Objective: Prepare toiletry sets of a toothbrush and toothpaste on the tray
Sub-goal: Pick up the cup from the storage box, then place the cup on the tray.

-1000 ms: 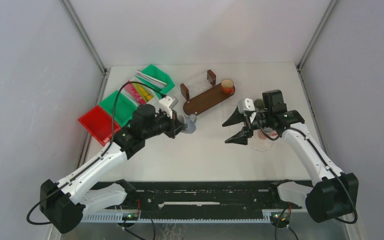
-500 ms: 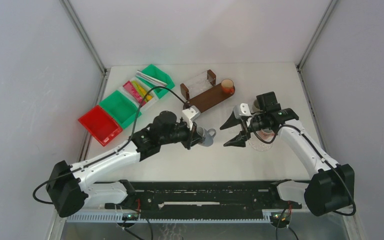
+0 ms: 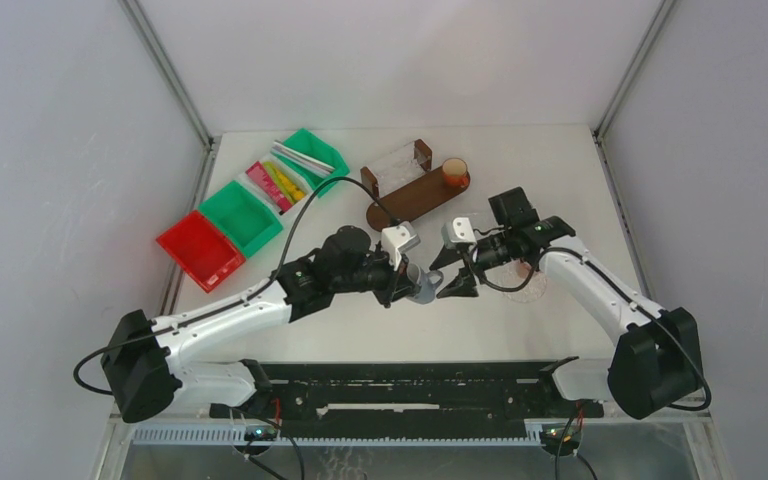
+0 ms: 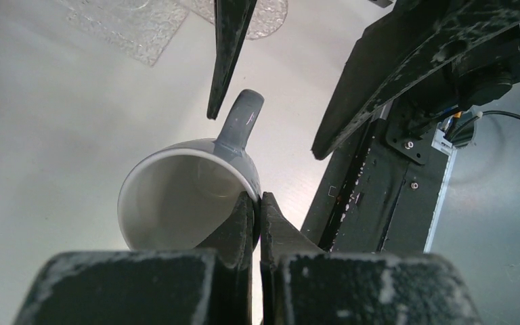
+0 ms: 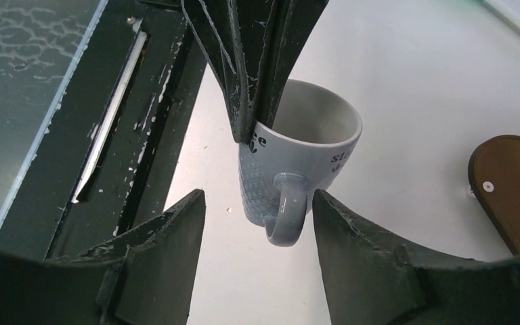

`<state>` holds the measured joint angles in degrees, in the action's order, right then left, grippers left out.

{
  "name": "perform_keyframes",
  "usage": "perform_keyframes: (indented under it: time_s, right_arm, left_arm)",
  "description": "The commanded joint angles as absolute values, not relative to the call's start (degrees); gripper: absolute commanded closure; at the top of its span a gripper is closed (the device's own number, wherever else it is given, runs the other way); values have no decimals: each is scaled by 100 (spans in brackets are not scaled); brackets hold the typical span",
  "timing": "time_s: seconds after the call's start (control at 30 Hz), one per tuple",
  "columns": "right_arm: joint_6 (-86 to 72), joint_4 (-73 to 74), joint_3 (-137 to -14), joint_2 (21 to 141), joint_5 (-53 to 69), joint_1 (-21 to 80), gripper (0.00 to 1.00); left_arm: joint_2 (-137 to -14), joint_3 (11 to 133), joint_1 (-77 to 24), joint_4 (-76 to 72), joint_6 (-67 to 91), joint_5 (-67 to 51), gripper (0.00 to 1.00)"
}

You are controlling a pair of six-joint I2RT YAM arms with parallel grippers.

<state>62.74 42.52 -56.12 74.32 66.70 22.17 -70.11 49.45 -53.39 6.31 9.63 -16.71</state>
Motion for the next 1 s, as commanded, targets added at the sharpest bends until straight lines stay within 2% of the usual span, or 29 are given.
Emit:
perform_keyframes:
  time_s: [0.0,0.13,0.23,0.37,0.57,0.73,0.87,0.97]
  right_arm:
    - [6267,4043,-5624,7491,6426,2387,35]
    - [6251,3998,-5629,7512,6309,2479,44]
    - [6196,3931,-5625,7544,6228,2552,58]
    - [6086,3901,-5695,7620,6156,2595,82]
    - [5715,3929,-5901,7666,6224,2508,98]
    - [5603,3954,-5921,7673,6638,2264,100]
    - [5540,3964,-5919,7682,6931,2041,100]
    - [5459,3944,-5928,7688,7182,1898,100]
  left_arm:
    - [-6949,5392,-5396,196,806,-1677,100]
    - [-6939,5371,-5414,162,808,-1686,100]
    - [-6936,5366,-5423,141,804,-1693,100]
    - [-6892,5310,-5423,49,837,-1670,99]
    - [-6708,5037,-5418,-385,1026,-1529,73]
    - [-6277,4502,-5406,-1075,1396,-1217,49]
    - [-5633,3941,-5346,-1206,1535,-357,32]
    - [-5097,3400,-5165,-1505,1992,75,11]
